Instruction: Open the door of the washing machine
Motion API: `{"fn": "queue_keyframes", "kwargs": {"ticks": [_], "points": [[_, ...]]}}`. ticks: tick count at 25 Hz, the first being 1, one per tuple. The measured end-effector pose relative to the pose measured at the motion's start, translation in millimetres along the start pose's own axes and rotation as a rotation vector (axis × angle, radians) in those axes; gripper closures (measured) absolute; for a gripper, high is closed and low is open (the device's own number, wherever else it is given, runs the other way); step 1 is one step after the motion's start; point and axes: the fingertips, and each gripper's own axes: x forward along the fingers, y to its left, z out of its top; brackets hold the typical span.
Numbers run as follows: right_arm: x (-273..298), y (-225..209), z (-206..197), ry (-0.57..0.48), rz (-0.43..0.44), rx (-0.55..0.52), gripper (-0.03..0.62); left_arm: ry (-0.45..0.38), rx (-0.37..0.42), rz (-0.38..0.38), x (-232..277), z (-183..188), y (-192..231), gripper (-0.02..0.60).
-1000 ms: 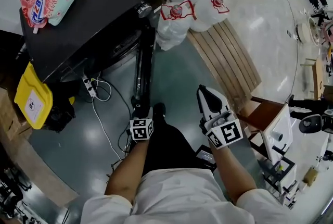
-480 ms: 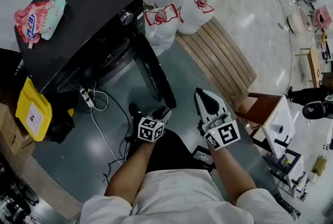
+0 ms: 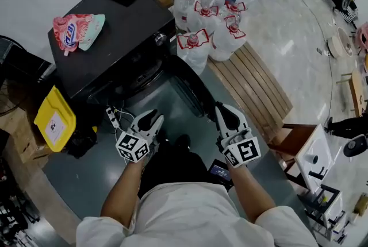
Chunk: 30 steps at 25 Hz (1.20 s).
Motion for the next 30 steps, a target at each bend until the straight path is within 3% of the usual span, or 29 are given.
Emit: {"fn": "queue_keyframes", "kwargs": {"ticks": [6,11,14,19,22,30], "points": [[-4,29,36,-0.072,0.014,-0.038,0.556,-0.186,0.152,0.098,-74,106,8,0.463],[-16,67,60,-0.114,0.024,-0.075,0.556,-0.230,0.297,0.170,-138,145,-4,0.465],[-31,95,71,-0.123,0.011,-0.112,0.556,-0.268,0.341,0.204,-176,160,-11,0.465],[-54,141,82,-0.135,-0.044,-0.125,0.556,-0.294,0.347,0.261,-246,178,-9,0.468],[-73,164,82,-0.142,-0.072,-0.154,0.556,-0.320,0.367,0.259,-283,178,-13,0.471],[-130,222,68,-0.152,-0.144,-0.156,0.556,-0.344,0.343,0.228,-350,137,-26,0.469]]}}
